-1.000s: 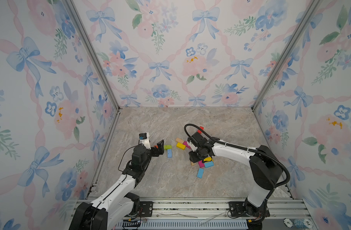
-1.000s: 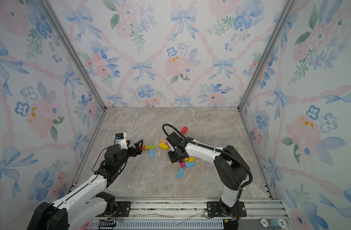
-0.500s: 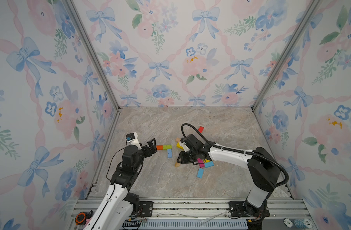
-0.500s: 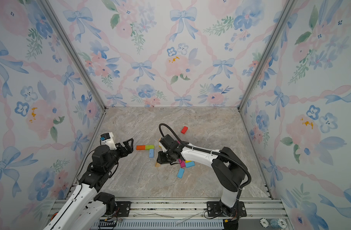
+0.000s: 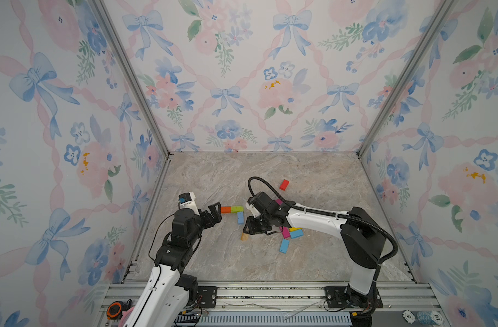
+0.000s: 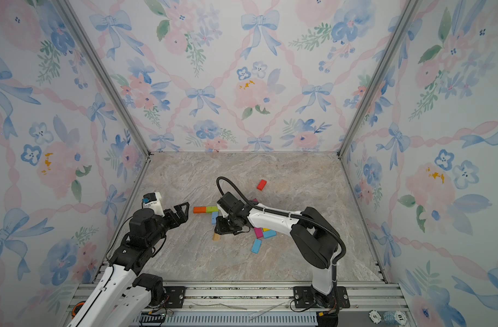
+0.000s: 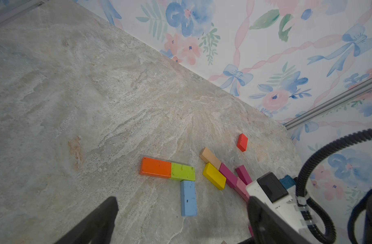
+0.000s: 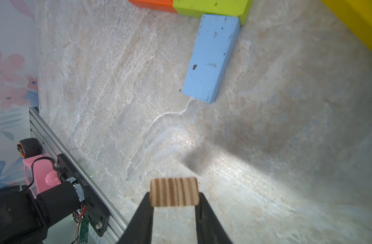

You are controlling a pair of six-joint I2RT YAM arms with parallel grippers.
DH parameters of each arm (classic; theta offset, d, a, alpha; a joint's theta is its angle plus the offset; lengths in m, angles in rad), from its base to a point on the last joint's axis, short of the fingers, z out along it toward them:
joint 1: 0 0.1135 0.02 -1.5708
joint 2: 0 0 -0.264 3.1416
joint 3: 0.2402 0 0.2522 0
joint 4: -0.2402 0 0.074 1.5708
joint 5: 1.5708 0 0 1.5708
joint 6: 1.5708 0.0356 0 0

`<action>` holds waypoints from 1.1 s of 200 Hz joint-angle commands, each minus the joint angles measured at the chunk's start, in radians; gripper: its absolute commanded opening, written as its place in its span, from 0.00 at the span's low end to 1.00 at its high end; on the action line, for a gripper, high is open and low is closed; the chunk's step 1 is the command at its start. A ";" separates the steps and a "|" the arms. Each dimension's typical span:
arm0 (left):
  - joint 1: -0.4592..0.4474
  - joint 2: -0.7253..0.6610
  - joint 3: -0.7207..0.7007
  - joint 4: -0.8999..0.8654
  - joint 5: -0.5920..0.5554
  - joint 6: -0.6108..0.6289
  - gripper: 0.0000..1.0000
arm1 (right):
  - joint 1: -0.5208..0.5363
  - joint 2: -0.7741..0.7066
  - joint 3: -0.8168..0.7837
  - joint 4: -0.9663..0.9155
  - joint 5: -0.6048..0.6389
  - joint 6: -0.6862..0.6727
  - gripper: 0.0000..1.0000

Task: Assemble the number 7 with building blocks
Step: Place the building block at the center of the board, then assemble the building block at the center of the board.

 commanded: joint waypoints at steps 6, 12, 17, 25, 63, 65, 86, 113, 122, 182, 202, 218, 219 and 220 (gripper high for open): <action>0.008 -0.005 -0.003 -0.014 0.019 -0.002 0.98 | 0.007 0.052 0.038 -0.030 -0.010 -0.001 0.33; 0.008 -0.004 -0.005 -0.017 0.019 0.000 0.98 | 0.006 0.060 0.042 -0.032 -0.010 -0.003 0.34; 0.010 -0.004 -0.006 -0.020 0.019 0.001 0.98 | 0.005 0.066 0.044 -0.033 -0.010 -0.005 0.35; 0.010 -0.004 -0.005 -0.024 0.019 0.001 0.98 | 0.003 0.072 0.046 -0.032 -0.011 -0.005 0.36; 0.011 -0.032 -0.006 -0.034 0.029 0.003 0.98 | -0.008 0.076 0.043 -0.008 -0.029 -0.003 0.50; 0.011 -0.034 -0.005 -0.035 0.029 0.003 0.98 | -0.010 0.075 0.042 -0.007 -0.030 -0.004 0.51; 0.011 -0.034 0.001 -0.043 0.058 0.000 0.98 | -0.018 0.042 0.027 0.006 -0.034 -0.005 0.54; 0.003 -0.018 0.024 -0.091 0.135 0.007 0.97 | -0.052 -0.069 -0.044 0.046 -0.038 -0.006 0.57; -0.020 0.016 0.035 -0.122 0.138 0.002 0.96 | -0.076 -0.119 -0.081 0.059 -0.037 -0.006 0.58; -0.503 0.328 0.158 -0.356 -0.188 -0.098 0.89 | -0.372 -0.402 -0.310 0.063 -0.133 -0.074 0.62; -0.625 0.545 0.224 -0.372 -0.211 -0.153 0.88 | -0.457 -0.439 -0.350 0.055 -0.182 -0.103 0.62; -0.666 0.663 0.257 -0.375 -0.215 -0.199 0.87 | -0.501 -0.462 -0.367 0.044 -0.215 -0.127 0.62; -0.668 0.669 0.258 -0.375 -0.215 -0.201 0.87 | -0.501 -0.462 -0.367 0.044 -0.215 -0.127 0.62; -0.669 0.673 0.258 -0.375 -0.215 -0.203 0.87 | -0.504 -0.463 -0.368 0.043 -0.218 -0.129 0.62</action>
